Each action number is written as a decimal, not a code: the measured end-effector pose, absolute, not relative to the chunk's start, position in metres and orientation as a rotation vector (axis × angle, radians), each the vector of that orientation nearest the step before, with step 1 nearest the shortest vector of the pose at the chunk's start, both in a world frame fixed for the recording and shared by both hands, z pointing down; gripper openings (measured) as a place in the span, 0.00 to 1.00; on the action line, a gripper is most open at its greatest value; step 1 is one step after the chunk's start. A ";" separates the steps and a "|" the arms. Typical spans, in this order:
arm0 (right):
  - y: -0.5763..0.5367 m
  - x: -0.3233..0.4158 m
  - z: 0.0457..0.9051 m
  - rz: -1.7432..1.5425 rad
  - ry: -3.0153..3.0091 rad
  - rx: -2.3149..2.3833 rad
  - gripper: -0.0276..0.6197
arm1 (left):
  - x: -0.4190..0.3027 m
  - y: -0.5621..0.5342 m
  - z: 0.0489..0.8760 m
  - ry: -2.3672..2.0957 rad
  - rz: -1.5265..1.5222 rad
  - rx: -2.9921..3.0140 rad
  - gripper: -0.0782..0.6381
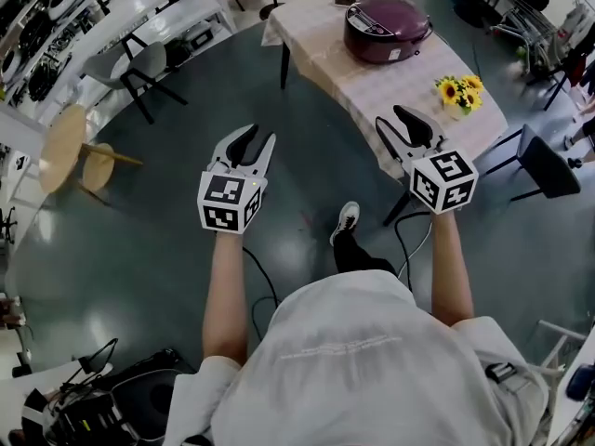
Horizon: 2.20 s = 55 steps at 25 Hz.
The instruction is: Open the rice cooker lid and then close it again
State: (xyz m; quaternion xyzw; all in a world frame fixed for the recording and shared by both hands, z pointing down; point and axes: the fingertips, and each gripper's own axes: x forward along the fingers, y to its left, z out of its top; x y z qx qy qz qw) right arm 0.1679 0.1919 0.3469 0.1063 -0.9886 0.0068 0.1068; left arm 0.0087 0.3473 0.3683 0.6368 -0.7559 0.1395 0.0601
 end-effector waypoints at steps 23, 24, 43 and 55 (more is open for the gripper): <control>-0.091 0.092 0.375 0.153 -2.878 0.366 0.31 | -0.079 0.053 0.358 -2.221 0.427 1.990 0.31; -0.097 0.091 0.376 0.157 -2.878 0.371 0.31 | -0.080 0.047 0.357 -2.217 0.427 1.993 0.31; -0.163 0.093 0.385 0.142 -2.817 0.683 0.36 | -0.109 -0.061 0.369 -2.016 0.437 2.185 0.31; -0.193 0.074 0.386 0.170 -2.687 1.051 0.38 | -0.133 -0.170 0.383 -1.673 0.475 2.473 0.31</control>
